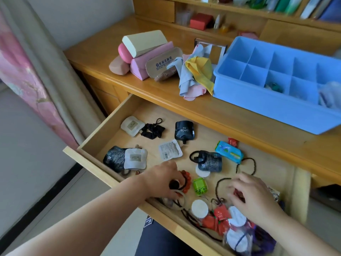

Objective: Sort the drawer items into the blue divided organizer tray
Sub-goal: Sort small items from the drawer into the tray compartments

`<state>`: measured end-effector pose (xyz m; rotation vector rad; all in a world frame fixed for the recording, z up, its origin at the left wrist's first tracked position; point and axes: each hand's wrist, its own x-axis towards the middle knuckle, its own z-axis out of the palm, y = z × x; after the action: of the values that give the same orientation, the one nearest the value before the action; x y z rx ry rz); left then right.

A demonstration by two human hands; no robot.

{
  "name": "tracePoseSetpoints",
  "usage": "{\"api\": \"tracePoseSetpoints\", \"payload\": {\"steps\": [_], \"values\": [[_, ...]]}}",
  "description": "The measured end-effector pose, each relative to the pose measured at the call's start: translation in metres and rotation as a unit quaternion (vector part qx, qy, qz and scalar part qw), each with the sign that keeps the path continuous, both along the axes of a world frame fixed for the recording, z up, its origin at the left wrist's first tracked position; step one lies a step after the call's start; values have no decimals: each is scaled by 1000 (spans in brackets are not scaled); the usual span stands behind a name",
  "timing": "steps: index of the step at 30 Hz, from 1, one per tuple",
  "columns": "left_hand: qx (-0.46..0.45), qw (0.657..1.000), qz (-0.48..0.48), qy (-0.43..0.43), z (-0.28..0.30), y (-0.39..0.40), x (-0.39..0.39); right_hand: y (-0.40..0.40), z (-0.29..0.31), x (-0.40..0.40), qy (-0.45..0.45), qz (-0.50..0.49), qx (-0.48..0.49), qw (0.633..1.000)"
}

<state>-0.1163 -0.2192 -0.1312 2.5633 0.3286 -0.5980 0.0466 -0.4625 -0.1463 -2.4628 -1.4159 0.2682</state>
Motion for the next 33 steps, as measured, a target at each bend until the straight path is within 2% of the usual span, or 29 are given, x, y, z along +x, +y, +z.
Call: {"api": "tracePoseSetpoints", "payload": {"steps": [1,3,6,9,12,14,17,19,22,24,28,30,33], "values": [[23,998,-30,42,-3,-6,1,7,0,7,-23,-28,15,999],[93,990,-66,79,-4,-11,3,24,1,25,-26,-83,-30,996],[169,978,-37,114,0,-6,8,41,-7,41,100,-140,-117,978],[176,974,33,136,0,7,3,38,-16,25,131,-59,-135,980],[155,975,96,124,3,22,-8,24,-15,-3,193,40,-97,975],[150,977,101,111,5,30,-12,11,-9,-10,185,43,-58,980],[90,980,171,47,10,34,-20,-16,4,-1,125,-37,12,991],[32,971,236,-16,15,34,-23,-37,13,11,114,-85,21,990],[-96,927,342,-122,20,30,-22,-61,20,22,123,-111,-19,986],[-142,906,378,-124,20,26,-17,-67,22,23,121,-90,-65,986],[14,955,276,-104,13,5,-8,-67,20,18,58,25,-206,977],[14,969,207,-134,13,-23,1,-64,15,11,25,44,-255,966],[-51,989,66,-124,5,-78,17,-53,4,2,-23,28,-268,963]]}}
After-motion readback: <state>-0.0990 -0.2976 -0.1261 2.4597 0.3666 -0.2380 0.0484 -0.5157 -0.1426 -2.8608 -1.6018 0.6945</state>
